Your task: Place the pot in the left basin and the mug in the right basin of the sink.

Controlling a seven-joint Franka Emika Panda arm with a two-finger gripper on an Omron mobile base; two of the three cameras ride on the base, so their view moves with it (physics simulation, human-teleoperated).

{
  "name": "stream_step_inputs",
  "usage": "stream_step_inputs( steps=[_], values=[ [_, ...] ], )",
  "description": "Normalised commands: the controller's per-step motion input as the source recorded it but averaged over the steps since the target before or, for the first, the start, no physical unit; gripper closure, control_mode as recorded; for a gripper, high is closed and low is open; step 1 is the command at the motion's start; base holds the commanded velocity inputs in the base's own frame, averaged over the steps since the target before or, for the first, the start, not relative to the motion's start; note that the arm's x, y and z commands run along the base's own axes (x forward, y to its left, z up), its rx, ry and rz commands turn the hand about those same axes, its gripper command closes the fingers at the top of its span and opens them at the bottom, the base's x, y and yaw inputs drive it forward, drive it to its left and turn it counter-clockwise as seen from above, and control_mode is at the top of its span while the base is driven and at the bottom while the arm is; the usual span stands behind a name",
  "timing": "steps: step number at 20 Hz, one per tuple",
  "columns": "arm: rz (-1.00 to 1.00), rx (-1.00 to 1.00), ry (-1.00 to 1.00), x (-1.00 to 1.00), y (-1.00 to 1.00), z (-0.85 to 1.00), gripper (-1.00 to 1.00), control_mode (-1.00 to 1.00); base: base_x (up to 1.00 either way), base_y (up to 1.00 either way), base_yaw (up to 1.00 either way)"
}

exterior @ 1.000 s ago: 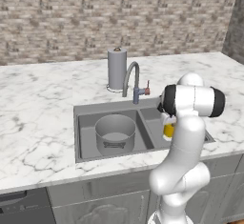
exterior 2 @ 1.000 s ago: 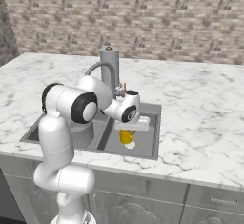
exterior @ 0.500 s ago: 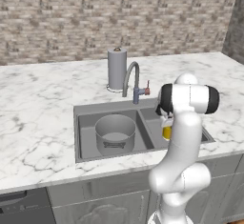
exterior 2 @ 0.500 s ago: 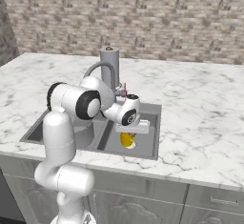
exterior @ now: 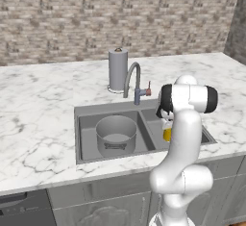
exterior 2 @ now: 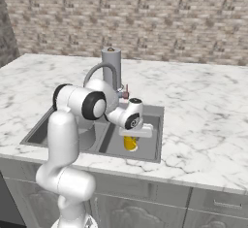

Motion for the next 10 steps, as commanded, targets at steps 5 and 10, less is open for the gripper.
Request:
stream_step_inputs(
  steps=[5, 10],
  values=[
    [0.0, 0.0, 0.0, 0.05, -0.03, -0.13, 1.0, -1.0, 0.0, 0.0, 0.0],
    [0.0, 0.0, 0.0, 0.0, 0.0, -0.13, 1.0, -1.0, 0.0, 0.0, 0.0]
  ],
)
